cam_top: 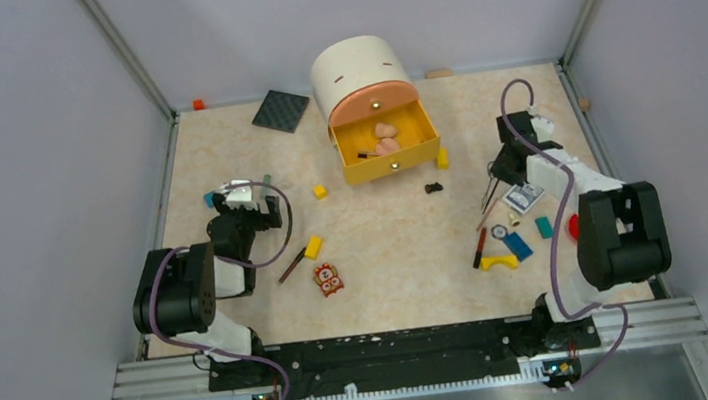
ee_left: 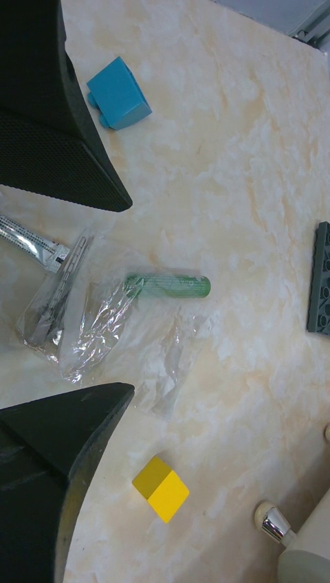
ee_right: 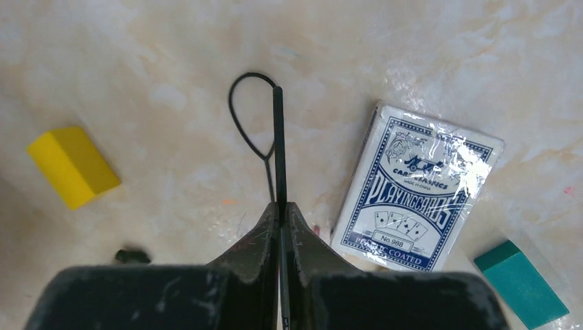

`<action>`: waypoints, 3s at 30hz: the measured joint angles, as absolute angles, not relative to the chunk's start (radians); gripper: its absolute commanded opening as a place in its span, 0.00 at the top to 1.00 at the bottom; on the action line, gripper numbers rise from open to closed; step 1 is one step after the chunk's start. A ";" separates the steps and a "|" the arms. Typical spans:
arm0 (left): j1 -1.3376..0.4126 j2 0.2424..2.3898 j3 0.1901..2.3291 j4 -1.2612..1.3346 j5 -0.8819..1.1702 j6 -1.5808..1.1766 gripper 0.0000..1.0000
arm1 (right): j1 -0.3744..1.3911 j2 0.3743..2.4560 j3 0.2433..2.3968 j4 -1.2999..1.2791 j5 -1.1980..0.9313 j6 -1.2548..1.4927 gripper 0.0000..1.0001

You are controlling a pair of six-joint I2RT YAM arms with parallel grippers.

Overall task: Organize the makeup
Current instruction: Pick up the makeup brush from the center of the board, then place the makeup brush in the drawer.

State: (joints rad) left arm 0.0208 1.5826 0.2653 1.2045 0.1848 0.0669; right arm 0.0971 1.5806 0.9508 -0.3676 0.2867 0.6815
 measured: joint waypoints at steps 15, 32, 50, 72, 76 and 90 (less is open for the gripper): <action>0.021 1.583 0.265 1.205 0.185 0.067 0.01 | 0.208 1.332 1.090 -0.360 0.242 0.756 1.00; 0.021 1.583 0.265 1.205 0.185 0.071 0.01 | 0.562 1.488 1.218 -0.022 0.453 1.151 0.99; 0.020 1.583 0.265 1.205 0.184 0.073 0.01 | 0.653 1.691 1.342 -0.005 0.544 1.216 0.67; 0.020 1.583 0.265 1.205 0.182 0.074 0.01 | 0.651 1.313 1.223 -0.093 0.695 0.860 0.53; 0.020 1.583 0.265 1.205 0.182 0.074 0.01 | 0.624 1.177 1.161 -0.176 0.754 0.812 0.51; 0.020 1.583 0.265 1.205 0.182 0.074 0.01 | 0.356 1.131 0.912 -0.459 0.553 0.781 0.49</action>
State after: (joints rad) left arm 0.0196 1.5826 0.2653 1.2045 0.1818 0.0738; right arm 0.3557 1.1309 0.9115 -0.4595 0.5526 0.7807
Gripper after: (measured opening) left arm 0.989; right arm 0.508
